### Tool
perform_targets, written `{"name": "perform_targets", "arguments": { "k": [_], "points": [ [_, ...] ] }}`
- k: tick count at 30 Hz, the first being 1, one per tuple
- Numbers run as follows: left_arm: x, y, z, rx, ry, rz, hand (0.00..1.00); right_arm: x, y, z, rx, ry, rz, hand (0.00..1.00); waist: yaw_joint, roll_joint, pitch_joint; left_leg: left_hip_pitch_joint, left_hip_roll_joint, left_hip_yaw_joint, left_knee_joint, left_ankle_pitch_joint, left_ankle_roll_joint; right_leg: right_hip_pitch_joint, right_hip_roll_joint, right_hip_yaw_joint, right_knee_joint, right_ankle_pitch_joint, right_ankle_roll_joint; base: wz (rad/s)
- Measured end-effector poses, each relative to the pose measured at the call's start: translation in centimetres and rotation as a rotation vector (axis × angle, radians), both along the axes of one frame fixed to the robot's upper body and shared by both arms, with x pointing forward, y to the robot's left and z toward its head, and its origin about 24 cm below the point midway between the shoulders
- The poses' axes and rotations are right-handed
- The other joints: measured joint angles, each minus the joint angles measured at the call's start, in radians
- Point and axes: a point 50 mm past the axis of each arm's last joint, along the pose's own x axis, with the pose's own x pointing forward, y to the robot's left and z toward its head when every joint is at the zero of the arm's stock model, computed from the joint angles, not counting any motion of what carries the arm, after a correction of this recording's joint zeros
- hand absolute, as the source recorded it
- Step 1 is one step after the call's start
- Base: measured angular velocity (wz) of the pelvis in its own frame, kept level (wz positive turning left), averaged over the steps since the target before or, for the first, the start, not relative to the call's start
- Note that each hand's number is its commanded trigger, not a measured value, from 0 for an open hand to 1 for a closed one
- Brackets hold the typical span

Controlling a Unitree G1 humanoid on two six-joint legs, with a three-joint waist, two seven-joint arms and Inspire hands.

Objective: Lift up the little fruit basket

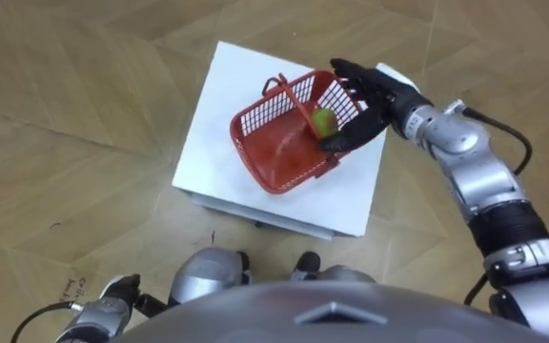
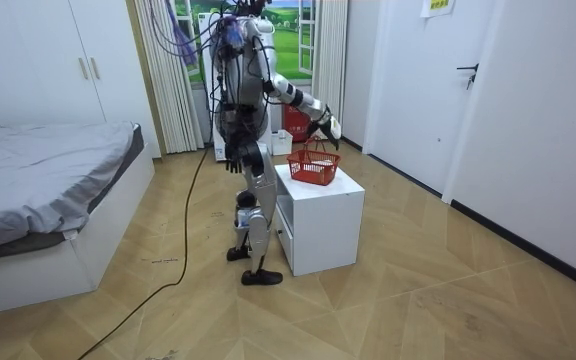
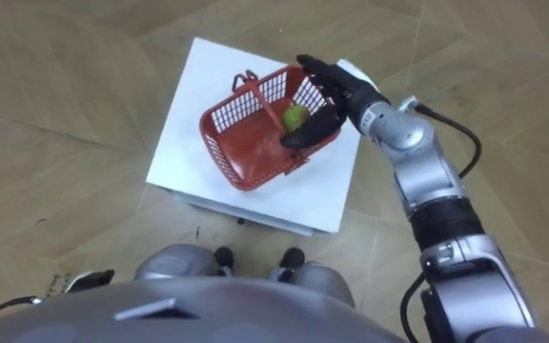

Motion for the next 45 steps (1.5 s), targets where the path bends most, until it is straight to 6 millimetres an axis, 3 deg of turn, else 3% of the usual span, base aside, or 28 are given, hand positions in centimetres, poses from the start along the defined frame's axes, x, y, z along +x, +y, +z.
{"name": "perform_targets", "arguments": {
  "k": [6,13,20,26,31,35,45],
  "points": [
    [-1.7,0.2,0.0,0.046,0.011,0.042,0.0,-0.7,-2.3,2.0,0.015,-0.153,-0.173,0.0,-0.069,0.025,-0.011,0.082,0.01,0.032,-0.047,0.0,0.0,0.055,0.015,0.038,-0.013,0.0,0.0,-0.19],
    [-1.9,0.2,0.2,0.078,-0.039,0.077,0.0,-3.8,-5.4,0.0,-0.03,-0.106,-0.349,0.0,-0.14,0.045,-0.0119,0.12,0.016,0.064,-0.07,-0.002,-0.003,0.07,0.027,0.069,-0.018,0.0,0.0,-0.16],
    [-1.2,0.3,0.3,0.096,-0.078,0.084,0.0,-6.5,-7.1,-3.5,-0.076,0.031,-0.489,0.0,-0.165,0.033,-0.0116,0.138,0.021,0.085,-0.081,-0.005,-0.007,0.075,0.038,0.094,-0.017,0.0,0.0,-0.09],
    [-0.7,0.6,0.5,0.107,-0.111,0.098,0.0,-13.0,-8.6,-9.1,-0.149,0.322,-0.618,0.0,-0.166,0.041,-0.0118,0.17,0.028,0.088,-0.09,-0.01,-0.012,0.109,0.046,0.093,-0.035,0.0,0.0,-0.01],
    [-1.1,0.3,0.4,0.12,-0.102,0.121,0.0,-18.9,-9.2,-12.3,-0.195,0.58,-0.734,0.0,-0.165,0.058,-0.0124,0.193,0.031,0.091,-0.1,-0.013,-0.016,0.125,0.051,0.097,-0.039,-0.004,-0.003,-0.04],
    [-1.4,0.4,0.4,0.133,-0.07,0.093,0.0,-22.8,-8.5,-13.8,-0.211,0.764,-0.763,0.0,-0.164,0.064,-0.0091,0.201,0.032,0.09,-0.1,-0.015,-0.019,0.132,0.054,0.107,-0.033,-0.01,-0.005,0.0],
    [-3.4,-0.9,-0.2,0.077,0.057,0.072,0.0,-27.4,-6.8,-14.8,-0.237,1.051,-0.721,0.0,-0.167,0.071,-0.0028,0.22,0.031,0.077,-0.095,-0.025,-0.017,0.159,0.05,0.09,-0.028,-0.018,-0.004,0.03]
  ]
}}
